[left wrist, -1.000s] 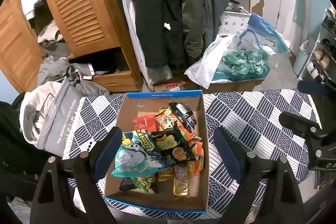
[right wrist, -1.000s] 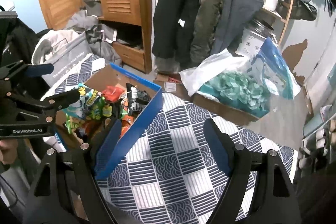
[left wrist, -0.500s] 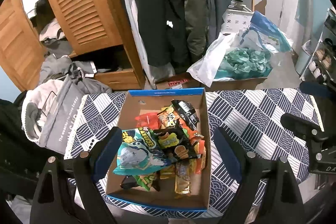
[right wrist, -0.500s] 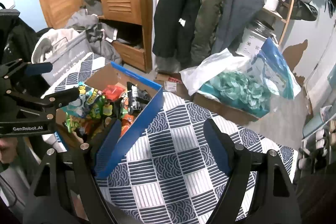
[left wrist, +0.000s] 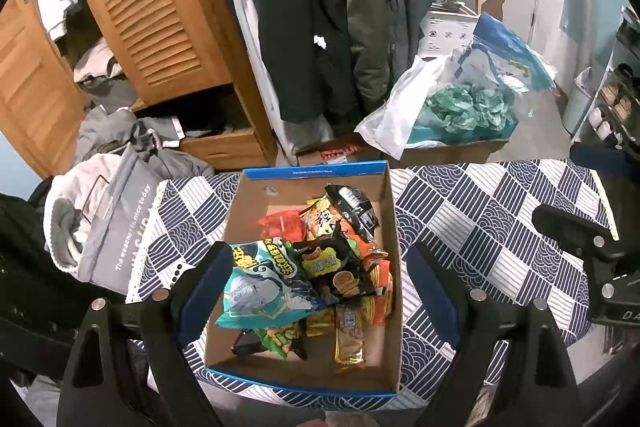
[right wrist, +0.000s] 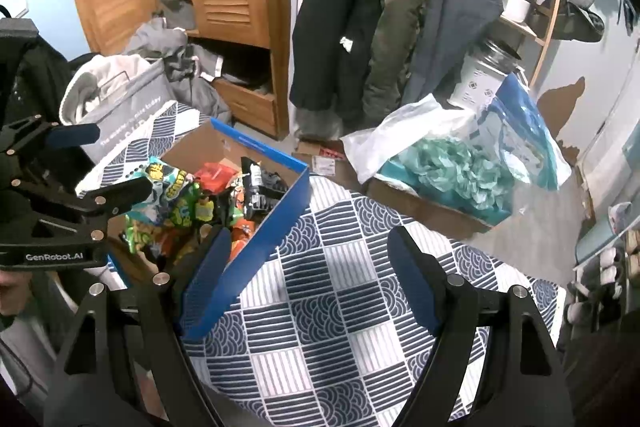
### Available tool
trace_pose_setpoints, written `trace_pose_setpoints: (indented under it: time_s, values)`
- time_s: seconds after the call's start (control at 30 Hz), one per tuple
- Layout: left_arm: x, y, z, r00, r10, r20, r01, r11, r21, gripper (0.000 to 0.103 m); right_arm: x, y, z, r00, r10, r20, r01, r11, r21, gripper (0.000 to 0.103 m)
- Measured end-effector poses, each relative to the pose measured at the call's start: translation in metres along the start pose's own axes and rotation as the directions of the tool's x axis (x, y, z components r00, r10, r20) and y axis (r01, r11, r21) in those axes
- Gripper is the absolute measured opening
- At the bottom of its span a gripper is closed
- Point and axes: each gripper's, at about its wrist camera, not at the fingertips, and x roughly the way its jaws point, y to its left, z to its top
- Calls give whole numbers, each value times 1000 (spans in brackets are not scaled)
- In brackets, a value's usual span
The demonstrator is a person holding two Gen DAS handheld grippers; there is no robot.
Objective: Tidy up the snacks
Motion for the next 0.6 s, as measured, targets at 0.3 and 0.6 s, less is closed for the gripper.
trace_pose_setpoints:
  time_s: [0.3, 0.6]
  values:
    - [-3, -2, -1, 1000, 0, 5, 0, 1000, 18, 90, 0, 1, 0, 1000, 1, 0, -1, 1000, 0, 80]
    - [-3, -2, 1, 1000, -17, 3, 17, 1000, 19, 90, -1, 0, 0, 1000, 0, -2, 0, 1000, -1, 80]
